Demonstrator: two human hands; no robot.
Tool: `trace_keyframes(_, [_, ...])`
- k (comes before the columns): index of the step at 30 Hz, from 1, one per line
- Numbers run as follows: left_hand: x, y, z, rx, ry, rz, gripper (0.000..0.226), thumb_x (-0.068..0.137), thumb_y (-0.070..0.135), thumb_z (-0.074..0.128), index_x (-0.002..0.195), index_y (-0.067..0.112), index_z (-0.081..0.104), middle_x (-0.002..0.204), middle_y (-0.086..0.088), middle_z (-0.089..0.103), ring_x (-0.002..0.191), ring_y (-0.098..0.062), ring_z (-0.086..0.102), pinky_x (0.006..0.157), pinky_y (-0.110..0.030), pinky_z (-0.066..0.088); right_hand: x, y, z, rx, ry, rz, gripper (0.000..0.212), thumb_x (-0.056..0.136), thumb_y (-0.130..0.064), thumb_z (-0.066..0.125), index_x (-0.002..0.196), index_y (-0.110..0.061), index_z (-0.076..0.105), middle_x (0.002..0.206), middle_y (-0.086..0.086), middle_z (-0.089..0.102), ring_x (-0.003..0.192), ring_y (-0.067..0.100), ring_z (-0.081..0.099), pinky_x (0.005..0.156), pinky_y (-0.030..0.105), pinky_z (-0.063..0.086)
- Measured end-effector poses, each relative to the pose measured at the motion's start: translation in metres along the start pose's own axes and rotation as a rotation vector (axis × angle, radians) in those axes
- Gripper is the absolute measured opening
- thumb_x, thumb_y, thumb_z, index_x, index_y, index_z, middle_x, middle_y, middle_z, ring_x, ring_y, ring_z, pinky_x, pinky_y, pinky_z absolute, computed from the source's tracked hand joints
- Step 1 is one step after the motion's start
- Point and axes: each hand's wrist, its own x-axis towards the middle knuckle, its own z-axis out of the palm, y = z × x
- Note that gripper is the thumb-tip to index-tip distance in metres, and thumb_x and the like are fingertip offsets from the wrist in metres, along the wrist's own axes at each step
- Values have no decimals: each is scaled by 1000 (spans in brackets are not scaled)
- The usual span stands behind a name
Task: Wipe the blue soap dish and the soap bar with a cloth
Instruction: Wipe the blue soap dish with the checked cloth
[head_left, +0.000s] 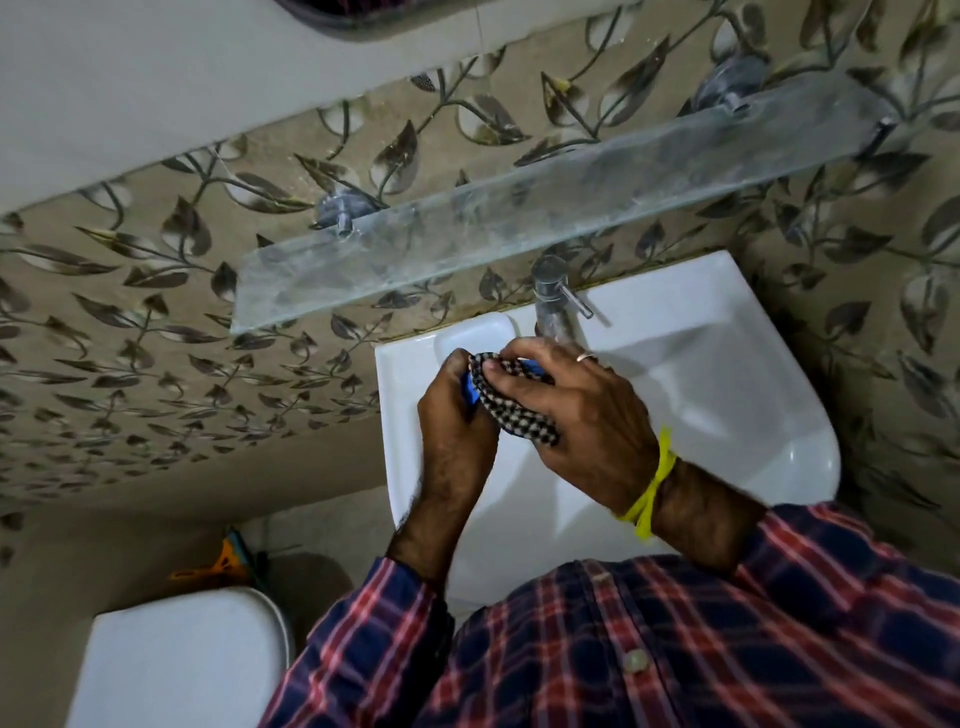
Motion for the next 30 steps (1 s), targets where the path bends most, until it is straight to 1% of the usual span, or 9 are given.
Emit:
trace_keyframes(4, [-4,-2,1,-8,-4,-6,11,85,-12,55,84,-3,50,73,-13,52,68,-15,46,61,-35,40,12,5,-2,36,23,85,45,84,-3,58,126,-15,67,120,5,66,95,33,65,80,42,53])
trace_keyframes(7, [2,-7,-6,-119,17,-51,14,87,-12,59,83,-3,49,75,-16,50,69,-21,46,62,-38,41,6,2,0,-19,-14,0,45,87,-8,52,129,-17,65,125,5,65,94,35,63,80,43,52])
trace_keyframes(10, [0,-9,-12,-95,4,-16,14,90,-4,65,84,1,54,76,-14,55,70,-16,51,65,-36,45,3,5,-4,-22,21,69,43,84,-5,61,126,-15,67,122,4,67,95,33,64,77,43,55])
trace_keyframes(13, [-1,-8,-9,-115,-6,-24,12,90,-7,63,86,0,54,78,-16,55,73,-16,51,68,-36,46,13,2,-1,1,43,63,40,84,-3,61,121,-11,69,120,6,69,94,33,66,79,43,55])
trace_keyframes(18, [-4,-7,-16,-154,-10,-6,21,91,-5,66,88,15,60,82,0,64,76,-10,59,72,-27,51,9,5,-7,-30,20,88,41,83,-4,60,122,-13,69,122,3,68,98,32,65,85,38,53])
trace_keyframes(21, [-5,-6,-13,-178,16,-47,23,92,-5,64,88,17,59,84,-3,62,79,-14,59,74,-38,53,14,-4,-3,-16,9,75,41,82,-4,60,122,-10,69,124,6,67,100,34,65,86,42,53])
trace_keyframes(24, [1,-9,-19,-288,45,-93,22,90,-8,64,86,13,58,85,-15,59,80,-27,55,77,-51,52,6,-9,-1,-46,12,3,43,86,-10,54,127,-15,66,129,4,65,94,34,63,80,44,55])
trace_keyframes(28, [-8,-5,-10,-327,27,-141,24,92,-6,64,83,14,55,83,-12,55,78,-20,52,76,-38,48,15,2,-2,-70,67,72,43,79,-3,61,119,-14,71,118,4,71,89,34,64,76,44,56])
trace_keyframes(30, [-7,-7,-10,-281,0,-147,25,90,-8,65,83,14,55,82,-10,57,77,-18,53,74,-36,50,18,3,-2,-99,68,41,37,82,-6,55,114,-13,73,111,3,73,84,32,63,73,42,56])
